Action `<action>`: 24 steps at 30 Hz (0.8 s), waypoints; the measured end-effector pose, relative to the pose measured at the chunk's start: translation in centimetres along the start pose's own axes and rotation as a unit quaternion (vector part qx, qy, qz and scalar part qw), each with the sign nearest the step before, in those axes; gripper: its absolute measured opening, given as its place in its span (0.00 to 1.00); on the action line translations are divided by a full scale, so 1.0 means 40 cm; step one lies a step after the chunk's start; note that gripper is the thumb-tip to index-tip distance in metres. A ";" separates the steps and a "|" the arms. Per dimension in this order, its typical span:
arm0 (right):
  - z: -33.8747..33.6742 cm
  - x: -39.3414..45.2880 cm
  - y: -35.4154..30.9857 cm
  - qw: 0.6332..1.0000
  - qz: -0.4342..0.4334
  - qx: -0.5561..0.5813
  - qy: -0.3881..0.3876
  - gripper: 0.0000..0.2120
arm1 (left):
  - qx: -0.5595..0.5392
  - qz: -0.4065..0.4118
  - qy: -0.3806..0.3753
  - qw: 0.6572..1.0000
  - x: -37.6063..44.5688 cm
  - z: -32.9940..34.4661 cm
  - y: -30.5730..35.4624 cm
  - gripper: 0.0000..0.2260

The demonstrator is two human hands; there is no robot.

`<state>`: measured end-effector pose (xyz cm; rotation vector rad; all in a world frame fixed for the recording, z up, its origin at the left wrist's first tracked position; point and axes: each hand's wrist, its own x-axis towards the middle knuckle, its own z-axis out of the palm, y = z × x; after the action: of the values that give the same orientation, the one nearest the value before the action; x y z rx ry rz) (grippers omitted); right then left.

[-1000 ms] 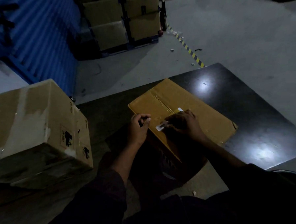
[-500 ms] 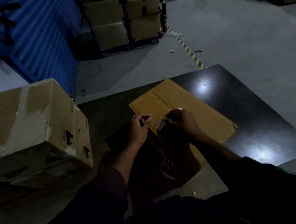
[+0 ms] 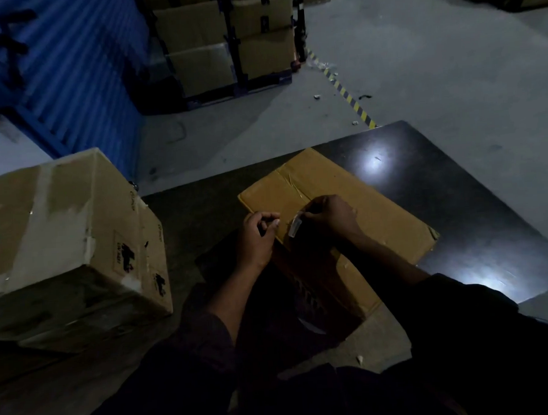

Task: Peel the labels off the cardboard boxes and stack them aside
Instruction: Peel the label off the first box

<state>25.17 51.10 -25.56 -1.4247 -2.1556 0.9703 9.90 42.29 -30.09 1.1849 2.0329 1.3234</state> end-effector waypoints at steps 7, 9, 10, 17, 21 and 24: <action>-0.009 -0.016 0.006 0.999 0.004 0.040 -0.008 0.06 | -0.001 0.001 0.000 1.000 0.005 0.002 -0.018 0.04; -0.012 -0.027 0.011 0.999 -0.003 0.052 0.000 0.04 | 0.004 0.005 0.000 1.000 0.004 0.002 -0.016 0.03; -0.012 -0.032 0.016 0.998 -0.007 0.055 0.006 0.04 | 0.004 0.008 0.000 1.000 0.005 0.002 -0.016 0.03; 0.000 -0.059 0.042 0.997 -0.022 0.067 0.041 0.03 | -0.002 0.006 -0.006 1.000 0.001 -0.002 -0.010 0.04; -0.005 -0.074 0.047 0.993 -0.013 0.076 0.092 0.03 | 0.003 0.009 -0.010 1.000 0.004 -0.004 -0.013 0.04; -0.011 -0.084 0.064 0.991 -0.023 0.089 0.100 0.02 | 0.001 0.009 -0.009 1.000 0.004 -0.004 -0.015 0.04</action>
<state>28.51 48.83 -26.91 -1.3205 -1.8996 0.9341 9.44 42.25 -30.53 1.2152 2.0148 1.3149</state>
